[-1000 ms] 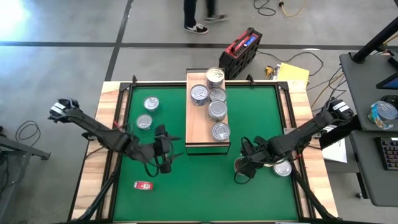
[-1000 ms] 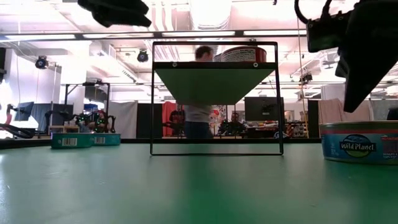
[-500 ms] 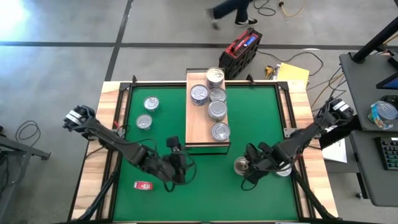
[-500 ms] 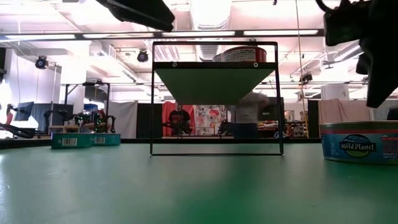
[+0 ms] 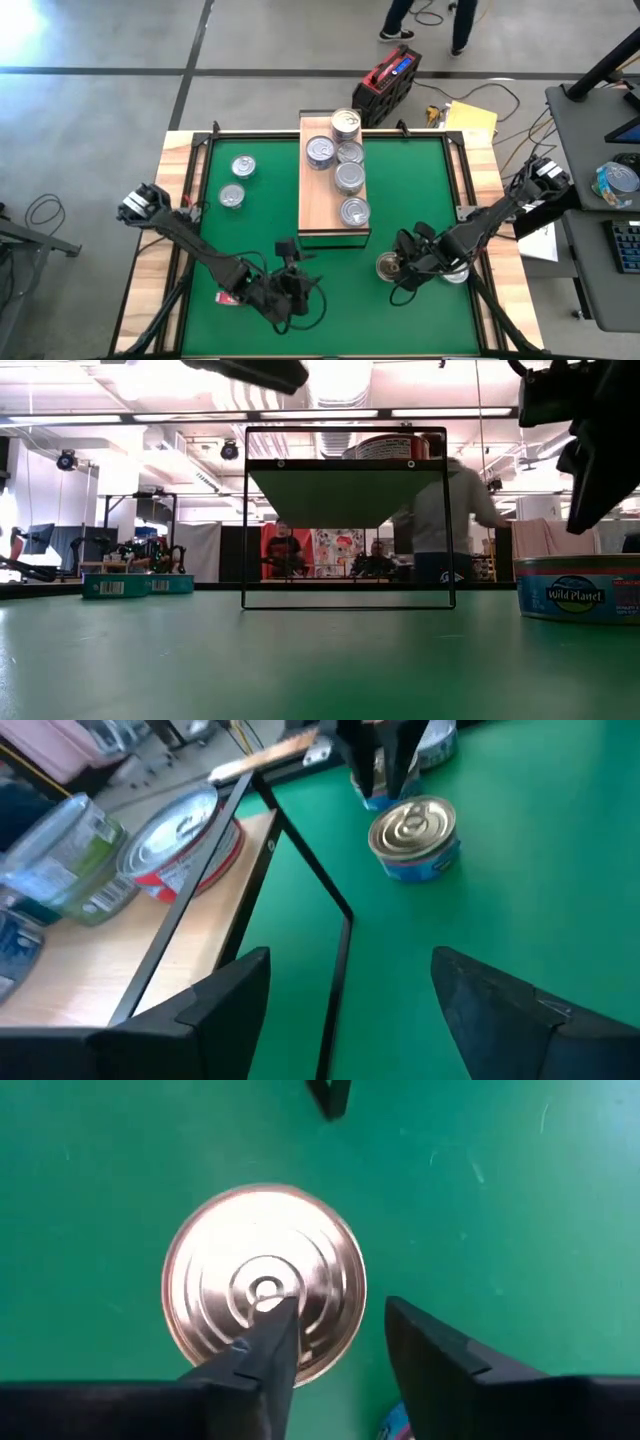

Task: Stack canned seafood by type on shelf
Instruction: Stack the top dark blue tuna can on top of the dark blue can on the shelf

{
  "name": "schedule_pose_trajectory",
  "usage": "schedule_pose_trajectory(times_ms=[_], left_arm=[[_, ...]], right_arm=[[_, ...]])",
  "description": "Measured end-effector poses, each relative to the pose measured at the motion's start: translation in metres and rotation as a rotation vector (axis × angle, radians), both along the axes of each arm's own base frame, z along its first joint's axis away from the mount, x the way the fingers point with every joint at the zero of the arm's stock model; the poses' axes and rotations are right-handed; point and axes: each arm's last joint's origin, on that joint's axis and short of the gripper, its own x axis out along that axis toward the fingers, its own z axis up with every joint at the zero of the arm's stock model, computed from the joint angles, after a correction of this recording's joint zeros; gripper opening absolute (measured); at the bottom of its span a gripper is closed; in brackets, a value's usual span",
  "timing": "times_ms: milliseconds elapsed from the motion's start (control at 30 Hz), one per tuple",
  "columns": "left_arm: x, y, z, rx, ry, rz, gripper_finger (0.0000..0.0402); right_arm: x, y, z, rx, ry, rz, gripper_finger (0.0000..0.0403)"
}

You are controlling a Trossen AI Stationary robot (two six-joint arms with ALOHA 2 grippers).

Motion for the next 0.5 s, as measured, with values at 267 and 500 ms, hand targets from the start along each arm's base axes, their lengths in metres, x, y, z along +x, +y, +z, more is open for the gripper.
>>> schedule_pose_trajectory(times_ms=[267,500], left_arm=[[0.006,-0.014,-0.004,0.001,-0.016,0.01,0.0261],[0.002,-0.015,-0.009,-0.042,-0.025,0.034,0.0261]], right_arm=[[0.001,-0.002,0.0,-0.011,0.002,0.021,0.0213],[0.0,0.0,-0.001,0.017,0.052,0.125,0.0237]])
